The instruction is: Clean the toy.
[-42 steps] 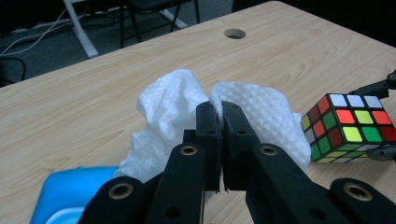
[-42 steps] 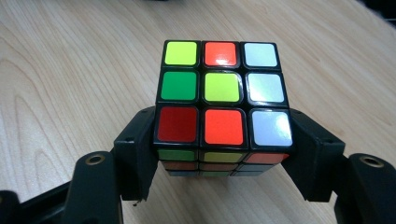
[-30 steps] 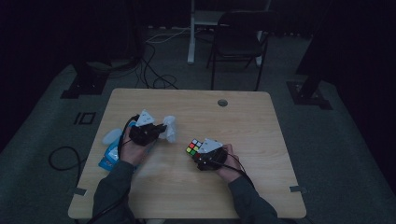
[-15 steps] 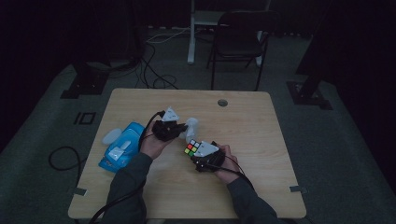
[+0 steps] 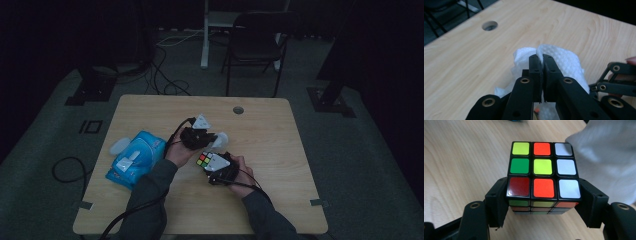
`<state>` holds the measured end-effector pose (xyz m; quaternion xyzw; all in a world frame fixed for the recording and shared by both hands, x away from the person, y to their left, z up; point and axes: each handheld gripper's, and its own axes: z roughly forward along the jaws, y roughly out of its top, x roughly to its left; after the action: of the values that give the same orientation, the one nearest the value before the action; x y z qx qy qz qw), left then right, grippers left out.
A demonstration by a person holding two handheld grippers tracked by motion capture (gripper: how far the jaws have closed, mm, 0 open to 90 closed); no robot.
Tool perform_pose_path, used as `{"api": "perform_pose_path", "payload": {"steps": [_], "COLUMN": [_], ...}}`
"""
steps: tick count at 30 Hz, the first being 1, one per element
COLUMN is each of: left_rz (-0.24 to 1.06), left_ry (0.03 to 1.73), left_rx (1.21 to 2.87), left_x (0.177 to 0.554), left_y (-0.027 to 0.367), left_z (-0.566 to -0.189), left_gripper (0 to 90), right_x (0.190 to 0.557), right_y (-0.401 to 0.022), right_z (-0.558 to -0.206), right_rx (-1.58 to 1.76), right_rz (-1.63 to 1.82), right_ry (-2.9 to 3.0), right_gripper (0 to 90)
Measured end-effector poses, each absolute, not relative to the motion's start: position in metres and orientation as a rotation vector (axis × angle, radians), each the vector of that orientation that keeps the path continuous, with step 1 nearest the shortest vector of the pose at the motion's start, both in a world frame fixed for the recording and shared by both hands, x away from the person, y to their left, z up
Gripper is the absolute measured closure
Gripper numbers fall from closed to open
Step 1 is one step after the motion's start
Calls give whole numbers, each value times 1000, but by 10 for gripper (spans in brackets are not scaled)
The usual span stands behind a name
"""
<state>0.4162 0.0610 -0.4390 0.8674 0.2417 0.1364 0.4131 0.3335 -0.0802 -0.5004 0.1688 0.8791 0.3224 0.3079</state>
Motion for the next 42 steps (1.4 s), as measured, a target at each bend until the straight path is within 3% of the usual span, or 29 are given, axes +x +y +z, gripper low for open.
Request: {"api": "perform_pose_path", "payload": {"steps": [13, 42], "left_rz": [250, 240], "left_ry": [562, 573], "left_rx": [2295, 2334], "left_x": [417, 425], "left_y": [49, 55], "left_z": [-458, -455], "left_gripper": [878, 878], "right_x": [333, 318], "right_y": [-79, -68], "right_z": [-501, -504], "right_rx": [420, 258], "right_rz": [826, 657], "right_ry": [2303, 2162], "right_gripper": [344, 344]}}
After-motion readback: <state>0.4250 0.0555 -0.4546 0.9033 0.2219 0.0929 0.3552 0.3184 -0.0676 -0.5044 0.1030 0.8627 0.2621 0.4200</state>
